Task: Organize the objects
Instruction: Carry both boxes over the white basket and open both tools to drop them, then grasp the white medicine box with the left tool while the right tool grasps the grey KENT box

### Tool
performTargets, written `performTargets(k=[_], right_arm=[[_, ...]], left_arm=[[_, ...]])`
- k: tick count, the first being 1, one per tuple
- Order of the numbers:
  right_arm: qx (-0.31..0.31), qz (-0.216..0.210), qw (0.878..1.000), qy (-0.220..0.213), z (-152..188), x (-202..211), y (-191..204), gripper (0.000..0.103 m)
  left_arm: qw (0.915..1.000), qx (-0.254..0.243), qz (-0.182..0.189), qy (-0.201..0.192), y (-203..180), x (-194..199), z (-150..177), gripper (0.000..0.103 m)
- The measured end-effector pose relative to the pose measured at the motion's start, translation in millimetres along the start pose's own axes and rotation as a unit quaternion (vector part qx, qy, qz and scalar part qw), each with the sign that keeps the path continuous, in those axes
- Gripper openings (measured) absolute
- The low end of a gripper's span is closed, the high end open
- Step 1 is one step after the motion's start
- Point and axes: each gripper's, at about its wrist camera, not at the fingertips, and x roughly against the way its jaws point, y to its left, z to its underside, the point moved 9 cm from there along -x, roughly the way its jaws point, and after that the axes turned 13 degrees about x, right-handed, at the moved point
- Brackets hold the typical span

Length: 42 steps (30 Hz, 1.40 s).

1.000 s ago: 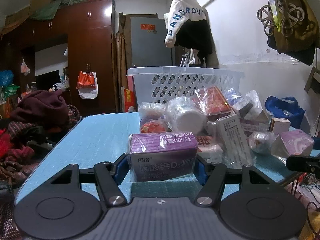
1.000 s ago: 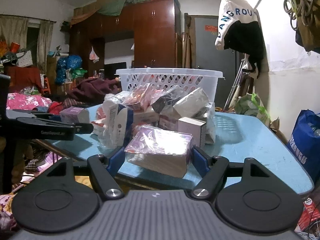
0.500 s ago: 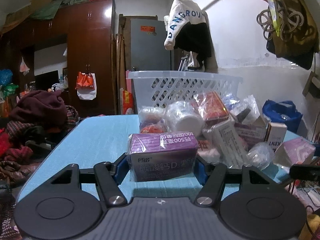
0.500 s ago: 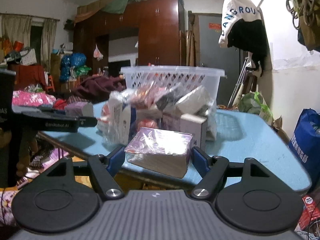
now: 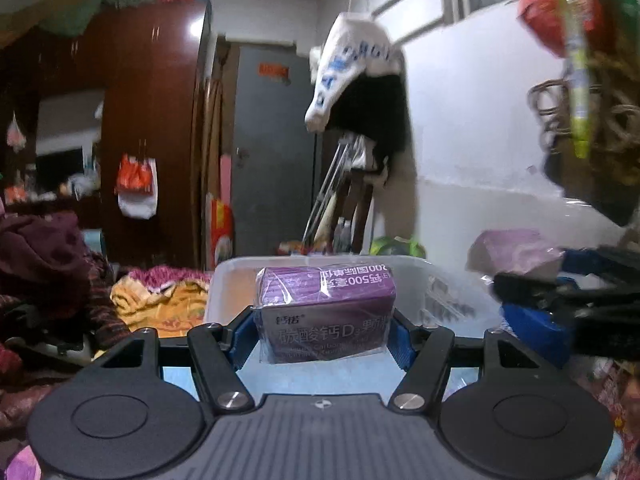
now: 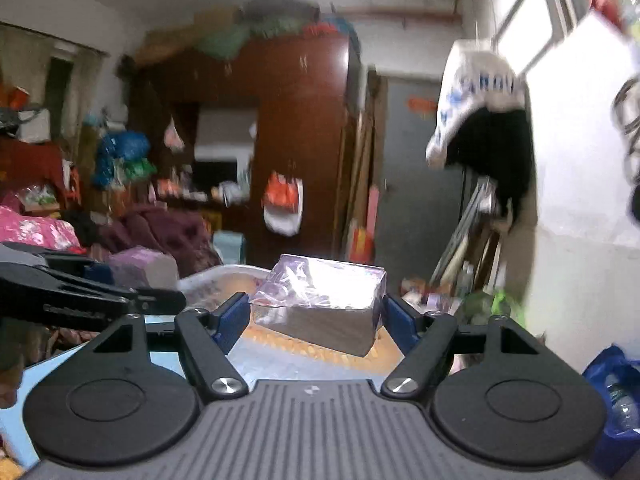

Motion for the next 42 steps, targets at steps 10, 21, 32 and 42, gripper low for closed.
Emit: performTargets(k=[10,21,32,42], right_arm=[[-0.043,-0.024,0.996,0.072,24.9,-66.9,-25.9,0.103],[-0.065,-0.026,0.997,-0.011,94.2,85.9,-10.4,0.103],[-0.06,-0.017,0.998,-0.004,146.0,110.4,26.0,0.086],[-0.059,-0.037,0.997,0.024,162.4,94.0,38.8,0.05]], left_arm=[[0.9957,0.031,-0.043,0.076,22.5,-90.4,-15.5,0.091],[0.9991,-0.008,0.039,0.014,18.0,26.3,59.7,0.103],[0.9983,-0.022,0.051,0.018,-10.0,87.4,163.0,0.086],[0.9987,-0.009,0.042,0.025,-15.0,70.9,170.6,0.06]])
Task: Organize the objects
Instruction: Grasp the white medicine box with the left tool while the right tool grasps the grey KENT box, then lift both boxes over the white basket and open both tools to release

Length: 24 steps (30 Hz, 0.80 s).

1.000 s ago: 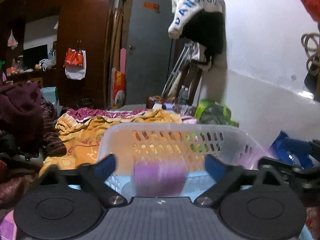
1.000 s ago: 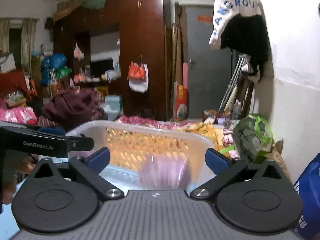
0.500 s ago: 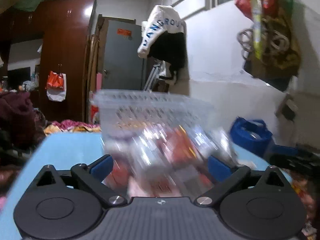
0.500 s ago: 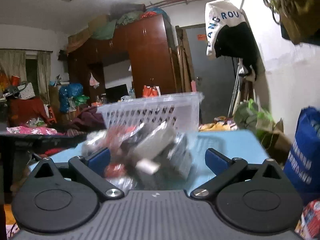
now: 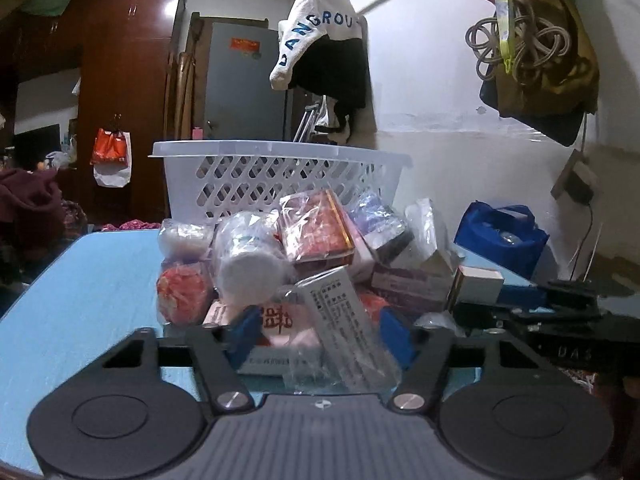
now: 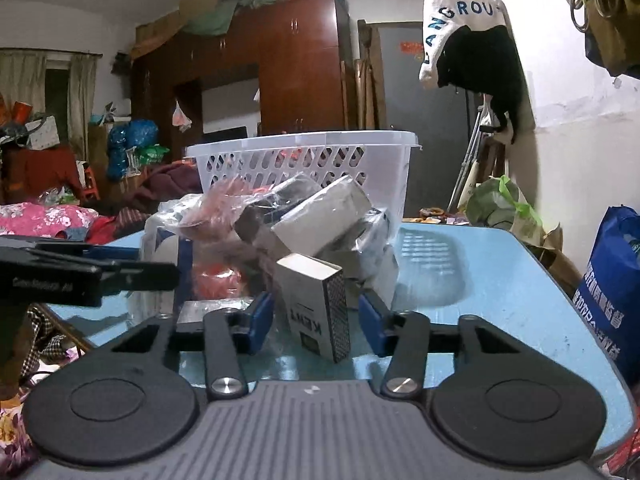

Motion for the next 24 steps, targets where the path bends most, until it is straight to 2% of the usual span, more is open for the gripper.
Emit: performTargets(k=[2,4,14,18,24], right_arm=[[0.002,0.003,1.0,-0.001,-0.3,1.3,-1.6,0.048],[0.006,0.005,1.0,0.001,1.8,2.4,-0.9,0.041],[0.01,0.0,1.0,0.0,5.5,5.0,1.3,0.028],[0.009,0.001,1.0,-0.006,3.1,10.8,-1.8,0.022],[0.009,-0.003,1.0,-0.005,3.3,11.1,-1.9,0.022]], left_arm=[[1.0,-0.003,0.001,0.001,-2.2,-0.2,4.4,0.057],[1.0,-0.008,-0.002,0.0,-4.4,-1.2,4.6,0.054],[0.9998,-0.011,0.006,-0.012,-6.4,6.2,5.0,0.041],[0.9996,-0.011,0.014,-0.021,-6.1,12.4,2.5,0.041],[0.9995,-0.01,0.021,-0.023,-3.4,13.9,2.5,0.041]])
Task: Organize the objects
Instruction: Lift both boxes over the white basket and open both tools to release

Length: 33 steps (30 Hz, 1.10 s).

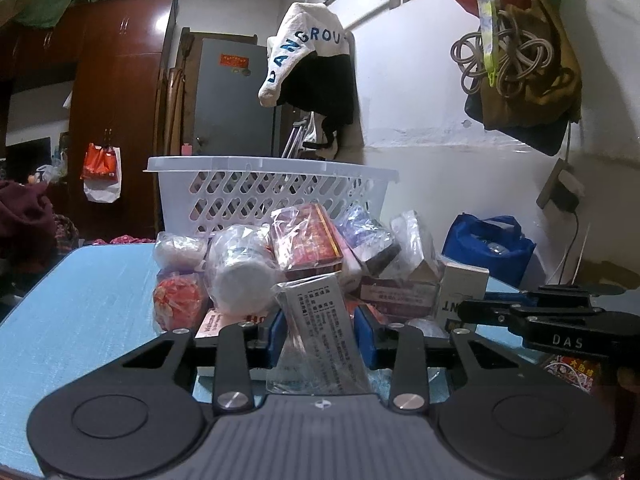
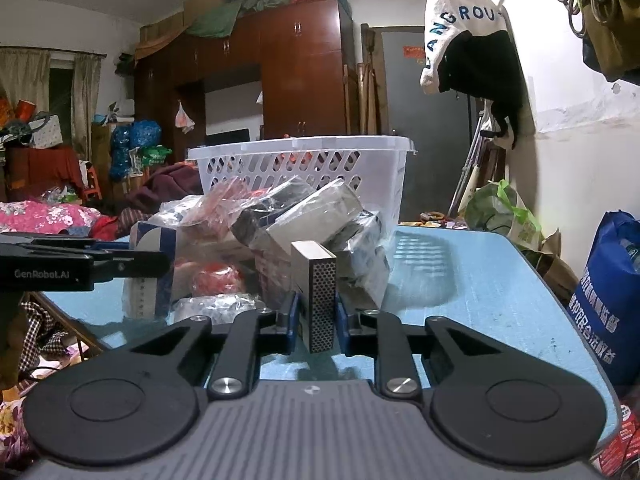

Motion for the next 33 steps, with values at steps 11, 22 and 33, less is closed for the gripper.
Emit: performTargets(k=[11,22,33], right_arm=[[0.029,0.006,0.999,-0.025,-13.5,23.9,8.5,0.02],[0.005,0.009,0.999,-0.034,-17.9,25.4,0.3,0.019],[0.02,0.008,0.997,-0.079,-80.0,25.2,-7.1,0.019]], left_arm=[[0.9993,-0.006,0.015,-0.034,1.0,16.7,-8.4,0.039],[0.9983,0.02,0.019,-0.052,19.7,25.7,-21.5,0.037],[0.9941,0.061,0.025,-0.086,43.6,29.7,-80.7,0.036]])
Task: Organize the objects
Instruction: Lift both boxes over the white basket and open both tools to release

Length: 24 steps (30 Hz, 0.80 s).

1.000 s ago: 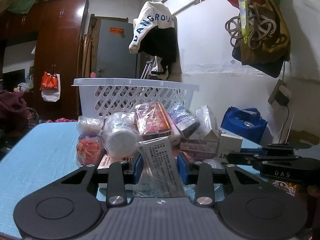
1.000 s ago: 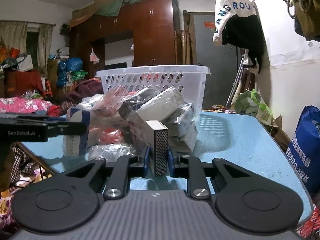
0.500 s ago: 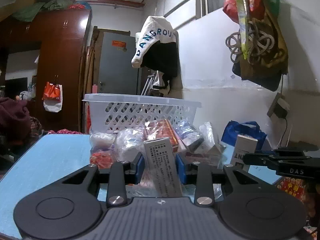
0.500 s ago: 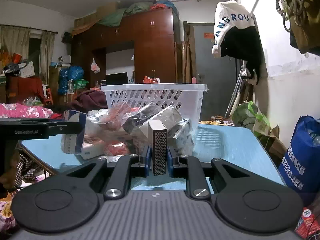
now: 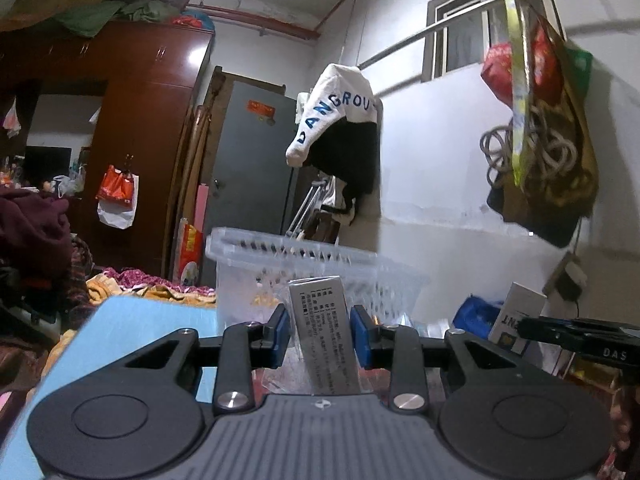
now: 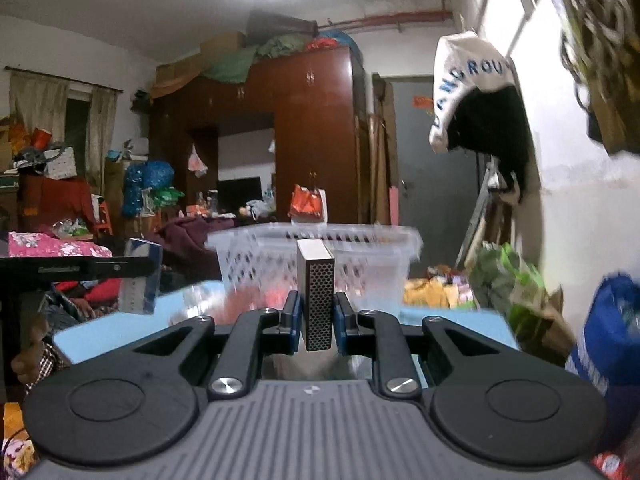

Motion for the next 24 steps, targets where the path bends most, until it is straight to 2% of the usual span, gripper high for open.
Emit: performTargets(k=[4,7,8,11,17,22,24], right_arm=[[0.02,-0.003,1.0,0.0,-39.0,-34.3,-2.1,0.019],[-0.023,-0.06,0.998,0.005,-55.5,-66.7,-8.5,0.019],[-0.028,-0.062,0.998,0.008,-56.0,-74.1,-11.2,0.019],[0.001,-0.02,1.0,0.022,-60.0,-100.0,-18.6,0.019],[-0.005,-0.003,0.998,0.062,-56.6,-148.0,-31.0,0.019],[-0.002,0.004,0.995,0.1,-39.3,-167.9,-36.6,0.019],[-0.006,0.0,0.994,0.106,-35.9,-170.0,-37.5,0.02]], left_arm=[[1.0,0.0,0.005,-0.001,-9.4,-29.4,-38.8,0.036],[0.9998,0.009,0.01,0.014,-12.9,-58.1,-57.9,0.035],[0.9997,0.011,0.008,0.02,-13.4,-67.1,-61.1,0.035],[0.9994,0.014,-0.004,0.03,-11.2,-90.0,-67.6,0.035],[0.9975,0.019,-0.04,0.055,-3.5,-135.0,-75.0,0.035],[0.9952,-0.001,-0.067,0.071,0.1,-156.9,-63.1,0.035],[0.9949,-0.005,-0.077,0.064,3.8,-162.3,-62.5,0.038]])
